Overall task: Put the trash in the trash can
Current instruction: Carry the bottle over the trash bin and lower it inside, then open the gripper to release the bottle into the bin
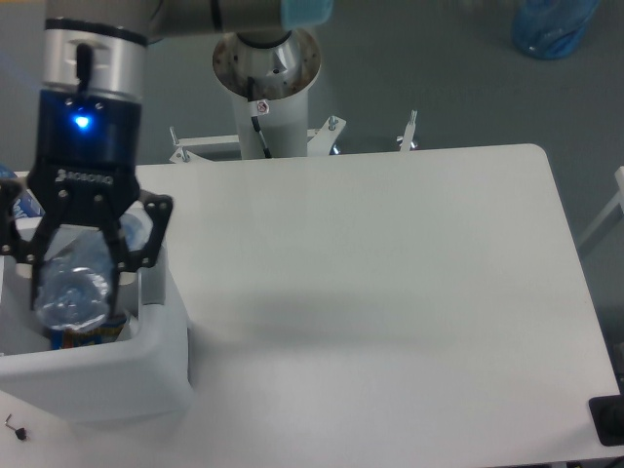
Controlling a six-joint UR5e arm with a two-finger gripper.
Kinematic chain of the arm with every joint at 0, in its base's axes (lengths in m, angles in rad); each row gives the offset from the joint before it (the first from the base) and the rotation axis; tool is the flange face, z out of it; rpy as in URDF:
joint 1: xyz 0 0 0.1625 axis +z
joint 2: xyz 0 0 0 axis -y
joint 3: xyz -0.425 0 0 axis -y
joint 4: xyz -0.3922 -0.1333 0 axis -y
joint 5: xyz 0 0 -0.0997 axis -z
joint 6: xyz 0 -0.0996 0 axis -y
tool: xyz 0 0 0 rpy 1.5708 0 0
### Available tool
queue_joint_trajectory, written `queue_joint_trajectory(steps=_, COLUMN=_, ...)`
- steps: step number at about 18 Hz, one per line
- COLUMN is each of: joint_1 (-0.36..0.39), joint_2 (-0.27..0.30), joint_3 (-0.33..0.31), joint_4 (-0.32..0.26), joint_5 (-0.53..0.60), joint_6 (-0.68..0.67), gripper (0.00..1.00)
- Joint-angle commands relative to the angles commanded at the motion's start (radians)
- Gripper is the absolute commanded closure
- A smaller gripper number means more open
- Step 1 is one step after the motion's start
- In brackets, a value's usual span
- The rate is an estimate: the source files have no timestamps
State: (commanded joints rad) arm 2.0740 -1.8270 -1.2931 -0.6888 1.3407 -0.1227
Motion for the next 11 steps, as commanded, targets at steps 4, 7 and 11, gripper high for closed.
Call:
queue_joint_trajectory(steps=4, joint_1=-0.015, joint_2=-0.02, joint_3=0.0, joint_4=0.0, joint_5=0.0, joint_6=0.002, gripper=0.4)
queue_joint_trajectory(steps=7, joint_1=-0.028, joint_2=-0.038, joint_3=0.002, joint_4=0.0, joint_5=0.0, joint_6=0.003, gripper=0.4)
queue_joint_trajectory(steps=11, joint_1=-0.028, joint_2=-0.051, joint_3=0.005, joint_4=0.0, joint_5=0.002, joint_6=0.005, gripper=0.4)
